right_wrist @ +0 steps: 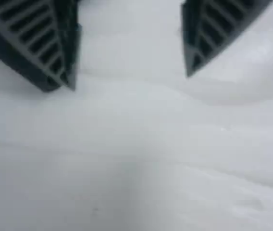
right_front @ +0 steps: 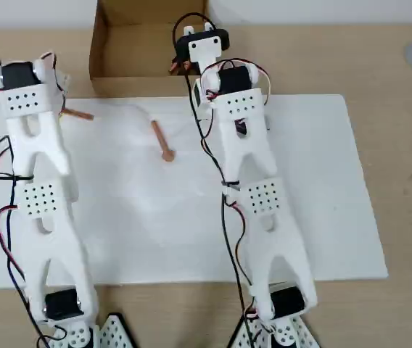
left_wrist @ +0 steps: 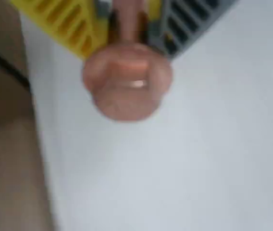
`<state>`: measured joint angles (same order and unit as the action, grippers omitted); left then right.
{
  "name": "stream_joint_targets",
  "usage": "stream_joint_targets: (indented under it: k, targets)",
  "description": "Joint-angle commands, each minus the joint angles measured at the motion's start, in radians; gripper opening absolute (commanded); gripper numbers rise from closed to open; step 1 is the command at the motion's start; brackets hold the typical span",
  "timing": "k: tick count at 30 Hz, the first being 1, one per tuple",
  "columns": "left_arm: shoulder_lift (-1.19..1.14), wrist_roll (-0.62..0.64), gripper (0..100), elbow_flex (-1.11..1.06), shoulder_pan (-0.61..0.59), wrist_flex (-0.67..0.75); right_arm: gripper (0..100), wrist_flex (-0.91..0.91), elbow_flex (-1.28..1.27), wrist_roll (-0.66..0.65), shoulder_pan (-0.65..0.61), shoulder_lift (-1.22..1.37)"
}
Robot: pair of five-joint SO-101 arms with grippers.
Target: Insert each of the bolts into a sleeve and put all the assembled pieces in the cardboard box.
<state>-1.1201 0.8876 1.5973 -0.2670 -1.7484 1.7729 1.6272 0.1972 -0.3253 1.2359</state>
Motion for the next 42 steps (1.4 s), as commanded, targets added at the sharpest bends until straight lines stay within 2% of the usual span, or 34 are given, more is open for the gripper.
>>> stream_joint_targets:
  k: [1,8,15,19,23,27,30,37,42]
  targets:
    - [0.131,-0.126,0,-0.071,0.066,-0.011,18.3,0.015,-0.030,0.014,-0.028,-0.105]
    - [0.398,-0.322,0,-0.440,0.130,-0.011,18.3,0.015,-0.133,0.014,-0.015,-0.108]
    - [0.716,-0.390,1,-0.809,0.140,0.011,18.3,0.015,-0.140,0.014,0.039,-0.183]
    - [0.829,-0.477,1,-0.957,0.149,0.068,18.3,0.017,-0.150,0.014,0.073,-0.255]
    - [0.937,-0.522,1,-1.149,0.189,0.132,18.3,0.017,-0.300,0.060,0.084,-0.363]
    - [1.118,-0.557,1,-1.433,0.198,0.310,18.3,0.014,-0.587,0.127,0.070,-0.481]
    - [1.310,-0.571,1,-1.688,0.204,0.491,18.3,0.009,-0.700,0.149,0.068,-0.538]
    - [1.730,-0.563,1,-2.177,0.249,0.873,18.2,0.008,-0.728,0.149,0.108,-0.539]
    - [1.856,-0.568,0,-2.397,0.247,1.066,18.2,0.012,-0.728,0.150,0.114,-0.463]
